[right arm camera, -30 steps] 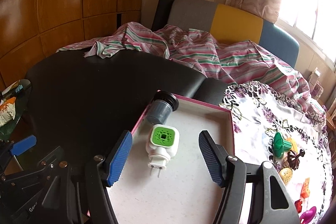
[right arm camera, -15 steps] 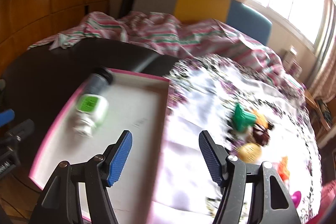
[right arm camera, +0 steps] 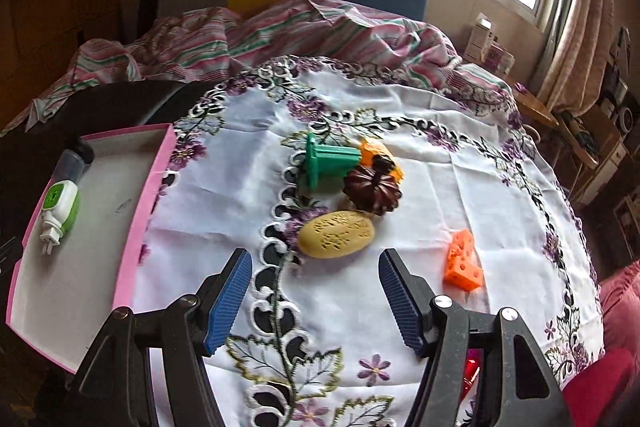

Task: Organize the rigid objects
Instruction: 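Move both tools back over the objects on the tablecloth, then grasp the yellow oval soap with left tool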

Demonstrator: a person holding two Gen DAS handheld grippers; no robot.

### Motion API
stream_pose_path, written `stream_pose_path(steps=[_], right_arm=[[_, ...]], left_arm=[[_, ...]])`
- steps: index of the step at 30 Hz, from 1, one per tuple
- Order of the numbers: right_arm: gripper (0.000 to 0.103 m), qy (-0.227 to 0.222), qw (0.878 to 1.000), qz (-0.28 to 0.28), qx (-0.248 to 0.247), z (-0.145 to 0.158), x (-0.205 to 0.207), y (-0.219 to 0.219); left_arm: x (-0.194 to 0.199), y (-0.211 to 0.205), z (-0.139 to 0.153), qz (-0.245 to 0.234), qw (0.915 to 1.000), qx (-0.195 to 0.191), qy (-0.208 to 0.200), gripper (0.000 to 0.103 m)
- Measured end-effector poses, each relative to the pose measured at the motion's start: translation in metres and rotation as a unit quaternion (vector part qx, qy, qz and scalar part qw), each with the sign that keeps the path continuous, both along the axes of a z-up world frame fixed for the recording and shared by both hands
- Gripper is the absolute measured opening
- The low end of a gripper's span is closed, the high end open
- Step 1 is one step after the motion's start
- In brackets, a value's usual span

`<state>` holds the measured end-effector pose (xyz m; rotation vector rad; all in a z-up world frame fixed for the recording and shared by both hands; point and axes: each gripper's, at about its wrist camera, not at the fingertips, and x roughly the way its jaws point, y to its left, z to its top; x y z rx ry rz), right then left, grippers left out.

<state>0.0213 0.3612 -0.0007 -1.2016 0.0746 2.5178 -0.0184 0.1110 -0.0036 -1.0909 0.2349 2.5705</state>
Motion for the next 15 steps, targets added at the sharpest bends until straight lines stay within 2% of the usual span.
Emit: stream_pose_path(steps=[4,8,12,15], right_arm=[[0.067,0.004,0.998,-0.049,-0.037,0.002,0.015,0.046],[0.067,0.023,0.991,-0.104,-0.08,0.003,0.033,0.094],[0.067,0.044,0.976,-0.167,-0.129,-0.006,0.051,0.132],[0.067,0.063,0.963,-0.193,-0.178,-0.009,0.059,0.147]], left_arm=[[0.001,0.017,0.0,-0.023,0.9997,-0.003,0.001,0.062],[0.002,0.036,0.0,-0.047,0.9989,-0.002,0.001,0.062],[0.002,0.055,-0.001,-0.076,0.997,0.005,-0.013,0.062],[0.002,0.071,-0.004,-0.103,0.9939,0.019,-0.034,0.062]])
